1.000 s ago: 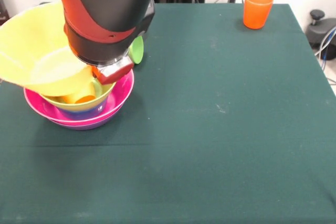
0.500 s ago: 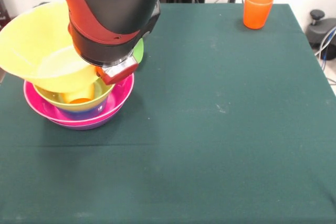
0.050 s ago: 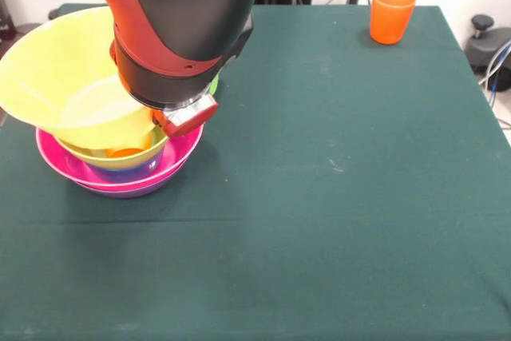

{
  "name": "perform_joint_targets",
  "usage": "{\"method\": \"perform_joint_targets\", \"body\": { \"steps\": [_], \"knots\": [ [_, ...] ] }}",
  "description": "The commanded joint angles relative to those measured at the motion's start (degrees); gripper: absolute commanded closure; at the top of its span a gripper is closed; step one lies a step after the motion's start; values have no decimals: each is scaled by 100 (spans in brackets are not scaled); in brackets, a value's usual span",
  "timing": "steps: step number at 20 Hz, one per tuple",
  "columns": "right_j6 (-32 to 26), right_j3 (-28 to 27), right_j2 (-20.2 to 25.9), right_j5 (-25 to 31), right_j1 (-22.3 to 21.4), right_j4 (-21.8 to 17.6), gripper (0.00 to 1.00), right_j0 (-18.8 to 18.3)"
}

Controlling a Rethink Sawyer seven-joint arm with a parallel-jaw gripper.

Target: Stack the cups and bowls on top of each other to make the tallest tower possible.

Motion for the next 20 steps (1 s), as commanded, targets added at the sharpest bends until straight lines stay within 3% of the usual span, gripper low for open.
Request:
{"method": "perform_joint_targets", "body": {
  "steps": [1, 20],
  "knots": [
    [1328, -360, -93, 743, 17, 261, 100, -165],
    [1647, -350, -639, 517, 327, 775, 100, -90]
  ]
}}
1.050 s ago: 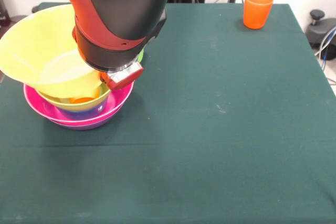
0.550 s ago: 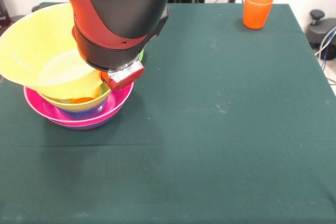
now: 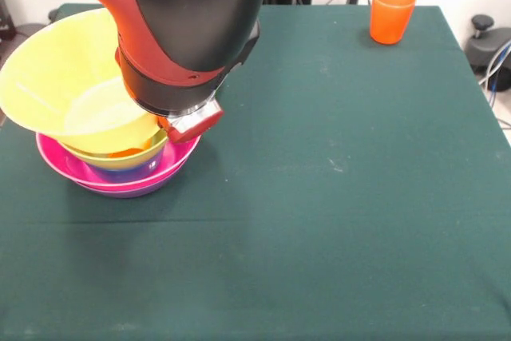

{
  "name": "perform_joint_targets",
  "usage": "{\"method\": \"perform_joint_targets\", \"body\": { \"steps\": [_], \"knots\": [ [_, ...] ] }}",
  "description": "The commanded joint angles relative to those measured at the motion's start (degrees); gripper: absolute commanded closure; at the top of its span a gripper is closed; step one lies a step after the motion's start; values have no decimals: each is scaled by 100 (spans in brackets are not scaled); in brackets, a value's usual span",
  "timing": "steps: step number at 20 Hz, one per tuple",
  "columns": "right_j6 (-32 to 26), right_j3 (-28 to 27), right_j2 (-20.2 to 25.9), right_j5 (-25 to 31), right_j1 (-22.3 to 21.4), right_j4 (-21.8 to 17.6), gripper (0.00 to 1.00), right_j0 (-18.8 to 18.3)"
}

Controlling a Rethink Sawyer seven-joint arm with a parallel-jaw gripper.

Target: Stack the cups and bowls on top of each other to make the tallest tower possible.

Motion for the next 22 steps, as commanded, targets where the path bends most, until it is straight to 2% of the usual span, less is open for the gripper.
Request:
{"method": "perform_joint_targets", "body": {
  "steps": [1, 9, 22],
  "knots": [
    [1596, -153, -69, 363, 97, 164, 100, -19],
    [1688, 15, -205, 131, 198, 246, 100, 68],
    [1851, 342, -246, -141, 119, 89, 100, 213]
  ]
}}
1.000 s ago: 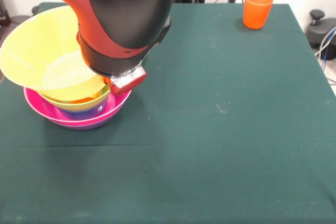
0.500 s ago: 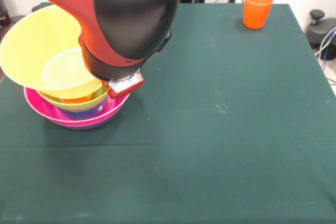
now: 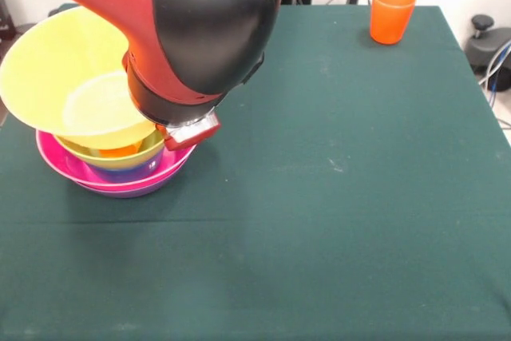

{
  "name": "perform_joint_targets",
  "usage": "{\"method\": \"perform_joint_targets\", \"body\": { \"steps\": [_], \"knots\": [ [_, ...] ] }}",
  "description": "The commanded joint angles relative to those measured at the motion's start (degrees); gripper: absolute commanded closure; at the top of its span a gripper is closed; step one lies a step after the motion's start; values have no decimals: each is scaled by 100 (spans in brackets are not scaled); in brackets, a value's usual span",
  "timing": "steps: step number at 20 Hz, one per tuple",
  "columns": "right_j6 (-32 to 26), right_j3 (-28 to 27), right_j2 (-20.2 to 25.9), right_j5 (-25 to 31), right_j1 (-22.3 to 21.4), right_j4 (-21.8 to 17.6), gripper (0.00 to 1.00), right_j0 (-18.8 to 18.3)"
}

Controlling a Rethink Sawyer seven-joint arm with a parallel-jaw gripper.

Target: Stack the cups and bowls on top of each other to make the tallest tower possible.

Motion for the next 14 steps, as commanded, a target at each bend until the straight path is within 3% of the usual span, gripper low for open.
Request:
{"method": "perform_joint_targets", "body": {
  "steps": [1, 14],
  "knots": [
    [1343, 380, 241, -164, -106, -72, 100, 190],
    [1263, 871, 396, -381, -321, -204, 100, 371]
  ]
}}
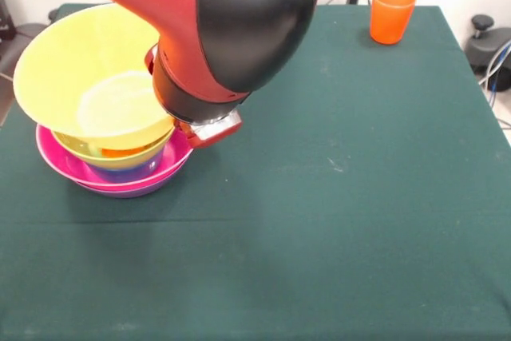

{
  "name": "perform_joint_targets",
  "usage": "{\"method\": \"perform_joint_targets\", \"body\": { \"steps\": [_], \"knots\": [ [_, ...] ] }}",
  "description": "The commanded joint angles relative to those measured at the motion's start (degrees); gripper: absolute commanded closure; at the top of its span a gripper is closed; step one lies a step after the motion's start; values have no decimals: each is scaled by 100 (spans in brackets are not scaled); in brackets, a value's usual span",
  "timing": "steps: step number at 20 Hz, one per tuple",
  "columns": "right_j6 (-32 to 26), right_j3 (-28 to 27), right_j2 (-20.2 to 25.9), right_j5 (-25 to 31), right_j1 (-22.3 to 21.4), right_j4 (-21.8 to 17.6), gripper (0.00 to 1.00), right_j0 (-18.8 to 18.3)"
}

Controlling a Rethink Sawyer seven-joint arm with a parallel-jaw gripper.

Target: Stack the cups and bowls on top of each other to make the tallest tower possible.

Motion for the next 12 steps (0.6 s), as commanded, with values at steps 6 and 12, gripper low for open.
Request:
{"method": "perform_joint_targets", "body": {
  "steps": [6, 12],
  "knots": [
    [1195, 966, 472, -580, -365, -231, 100, 251],
    [1021, 1291, 552, -817, -474, -269, 100, 332]
  ]
}}
